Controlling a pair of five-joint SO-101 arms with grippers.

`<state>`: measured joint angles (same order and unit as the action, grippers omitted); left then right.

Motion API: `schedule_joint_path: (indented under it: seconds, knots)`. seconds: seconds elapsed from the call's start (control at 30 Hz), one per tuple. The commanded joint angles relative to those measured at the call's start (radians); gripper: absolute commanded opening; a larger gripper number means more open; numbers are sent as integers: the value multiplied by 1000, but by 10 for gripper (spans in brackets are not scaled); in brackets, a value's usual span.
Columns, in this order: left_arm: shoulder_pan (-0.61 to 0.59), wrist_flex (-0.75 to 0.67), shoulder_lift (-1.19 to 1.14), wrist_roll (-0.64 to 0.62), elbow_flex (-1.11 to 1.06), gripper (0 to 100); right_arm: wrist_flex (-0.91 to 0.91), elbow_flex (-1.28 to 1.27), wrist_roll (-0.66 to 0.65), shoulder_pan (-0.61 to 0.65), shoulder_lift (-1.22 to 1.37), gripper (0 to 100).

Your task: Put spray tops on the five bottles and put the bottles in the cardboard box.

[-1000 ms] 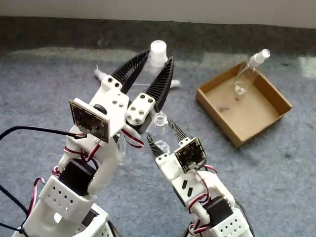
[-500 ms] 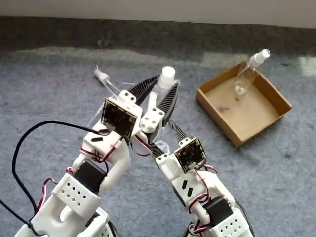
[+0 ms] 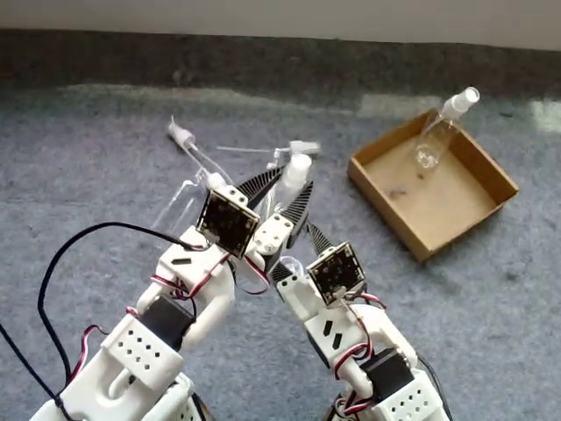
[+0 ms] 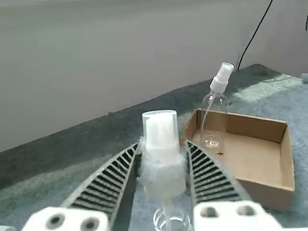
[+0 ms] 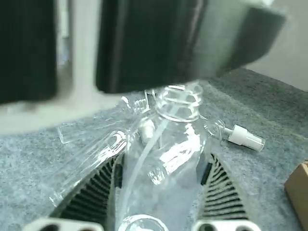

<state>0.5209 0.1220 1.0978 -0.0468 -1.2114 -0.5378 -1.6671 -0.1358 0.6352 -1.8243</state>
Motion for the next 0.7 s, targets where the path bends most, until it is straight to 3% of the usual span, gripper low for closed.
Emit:
schedule_joint_path:
  seconds: [0.0,0.2,0.67]
  knots:
    - [50,5,142,3,-62,5,-1,-117,8,4,-13,85]
    - [47,5,274,3,-189,5,-1,-113,3,4,-13,85]
    - [53,3,289,3,-251,5,-1,-117,8,-90,-13,85]
